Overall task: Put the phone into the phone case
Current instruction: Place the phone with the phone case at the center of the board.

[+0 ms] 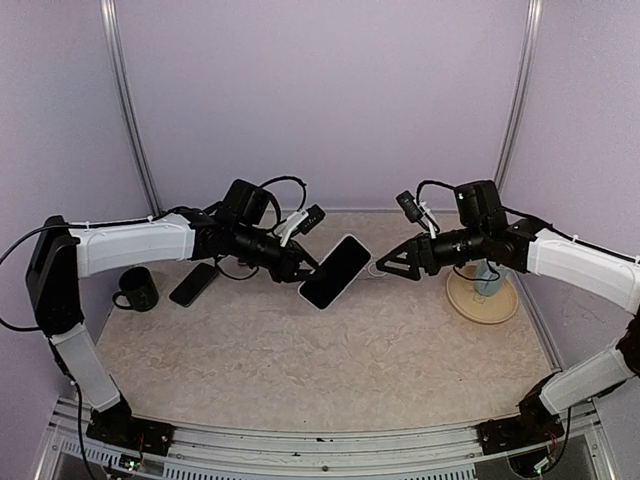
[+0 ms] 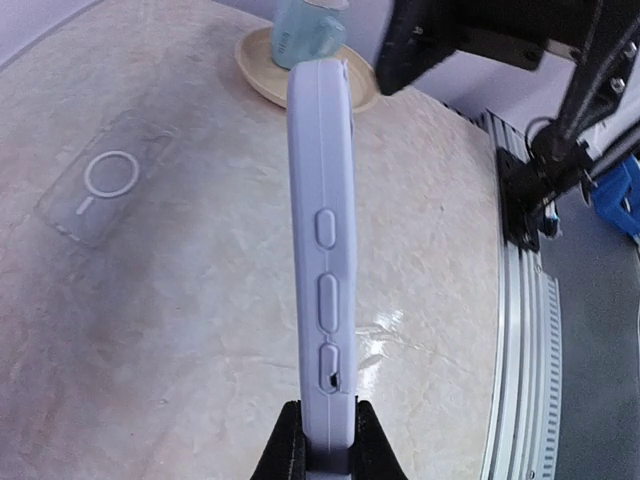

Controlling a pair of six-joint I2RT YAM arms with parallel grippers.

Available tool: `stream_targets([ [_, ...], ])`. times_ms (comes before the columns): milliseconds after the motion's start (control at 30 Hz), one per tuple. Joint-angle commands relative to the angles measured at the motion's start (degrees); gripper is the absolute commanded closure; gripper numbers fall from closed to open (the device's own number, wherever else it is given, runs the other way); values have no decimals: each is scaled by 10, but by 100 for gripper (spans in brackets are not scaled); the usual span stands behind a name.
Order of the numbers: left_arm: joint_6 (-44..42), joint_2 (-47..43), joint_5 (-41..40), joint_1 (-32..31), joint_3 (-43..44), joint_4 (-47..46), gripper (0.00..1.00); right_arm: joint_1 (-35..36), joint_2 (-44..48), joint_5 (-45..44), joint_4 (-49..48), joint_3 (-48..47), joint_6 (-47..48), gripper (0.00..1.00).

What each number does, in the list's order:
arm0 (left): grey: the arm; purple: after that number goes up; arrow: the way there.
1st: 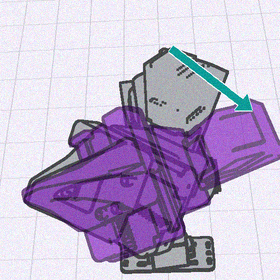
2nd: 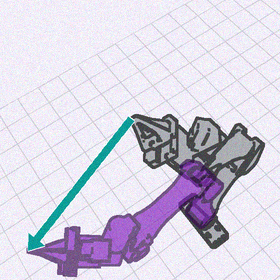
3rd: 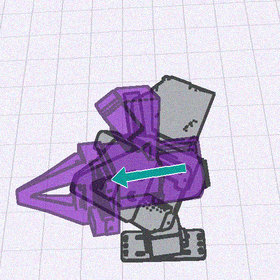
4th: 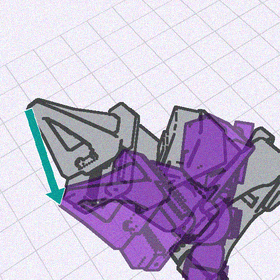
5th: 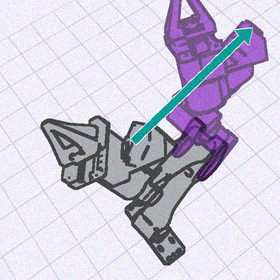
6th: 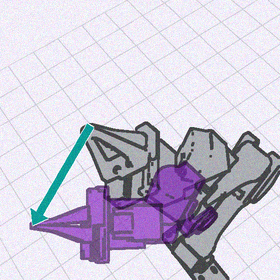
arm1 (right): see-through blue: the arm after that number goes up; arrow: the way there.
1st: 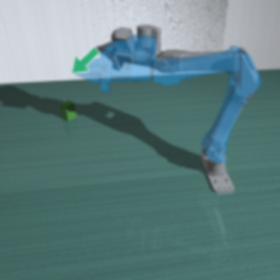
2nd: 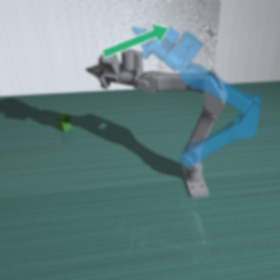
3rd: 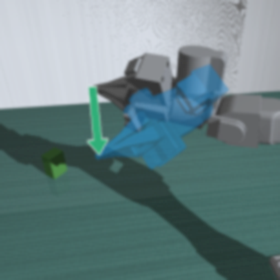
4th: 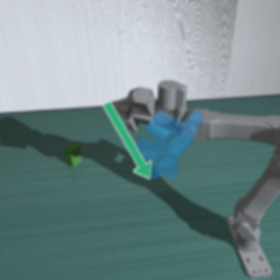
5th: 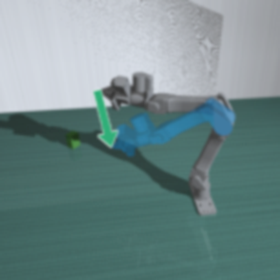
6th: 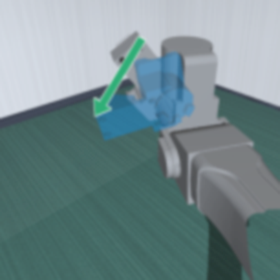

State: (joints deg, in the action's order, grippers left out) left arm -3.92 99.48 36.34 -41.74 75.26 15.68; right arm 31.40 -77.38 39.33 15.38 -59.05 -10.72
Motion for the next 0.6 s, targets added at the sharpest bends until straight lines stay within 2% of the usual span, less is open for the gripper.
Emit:
stream_targets([
  [0,96,13,-16,28,57,-61,100,-30,22,-21,-15,15,-59,4],
  [33,108,25,-21,32,66,-64,100,-35,23,-23,-16,18,-64,1],
  [200,176,59,-49,56,94,-113,100,-44,30,-32,-18,31,-78,0],
  [567,313,190,-18,130,213,-187,100,-48,49,-75,-11,52,-100,0],
])
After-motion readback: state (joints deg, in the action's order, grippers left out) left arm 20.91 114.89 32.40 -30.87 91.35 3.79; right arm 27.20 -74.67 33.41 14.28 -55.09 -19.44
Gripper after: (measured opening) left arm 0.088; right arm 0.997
